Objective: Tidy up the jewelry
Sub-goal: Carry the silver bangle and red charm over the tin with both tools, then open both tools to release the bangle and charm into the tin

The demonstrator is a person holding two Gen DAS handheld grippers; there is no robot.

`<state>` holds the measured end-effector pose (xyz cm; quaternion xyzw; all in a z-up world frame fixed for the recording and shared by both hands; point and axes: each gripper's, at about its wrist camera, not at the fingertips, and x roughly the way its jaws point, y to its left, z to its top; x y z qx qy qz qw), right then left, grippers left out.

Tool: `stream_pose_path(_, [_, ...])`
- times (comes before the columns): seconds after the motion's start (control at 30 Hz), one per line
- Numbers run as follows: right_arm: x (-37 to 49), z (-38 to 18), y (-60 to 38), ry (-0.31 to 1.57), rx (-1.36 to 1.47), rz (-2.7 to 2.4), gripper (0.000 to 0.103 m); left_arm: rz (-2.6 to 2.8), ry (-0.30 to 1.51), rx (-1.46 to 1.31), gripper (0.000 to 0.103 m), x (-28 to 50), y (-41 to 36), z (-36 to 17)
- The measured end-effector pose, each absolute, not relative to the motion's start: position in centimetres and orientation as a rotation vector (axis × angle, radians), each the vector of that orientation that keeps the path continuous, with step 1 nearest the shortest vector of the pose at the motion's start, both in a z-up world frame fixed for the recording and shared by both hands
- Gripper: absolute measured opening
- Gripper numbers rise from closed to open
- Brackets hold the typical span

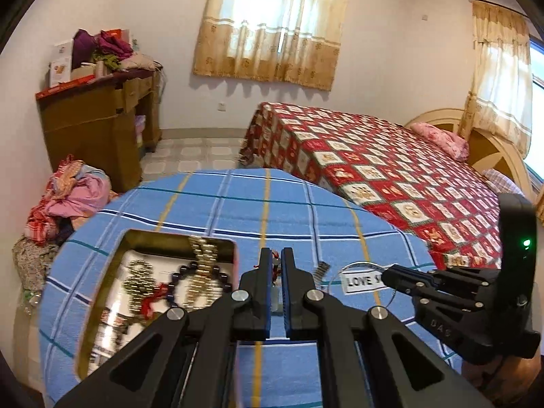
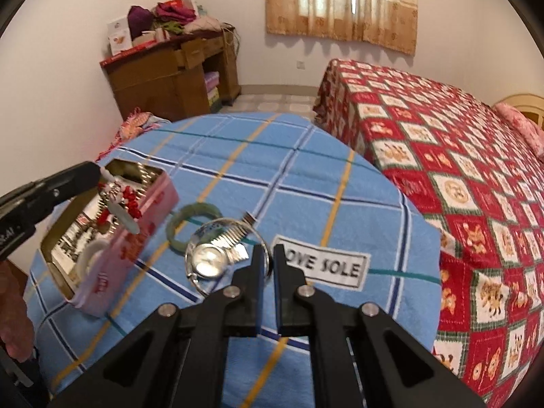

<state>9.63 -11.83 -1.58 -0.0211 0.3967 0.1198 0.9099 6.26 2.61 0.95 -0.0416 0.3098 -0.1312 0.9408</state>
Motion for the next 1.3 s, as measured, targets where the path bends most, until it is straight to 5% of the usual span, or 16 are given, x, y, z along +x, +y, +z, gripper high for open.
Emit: stream_pose_path(1.3, [13.7,-2.1,1.0,0.77,-0.147,0.422,0.007,-0.07,0.719,-0.127,0.004,9.8,11.9,-2.5])
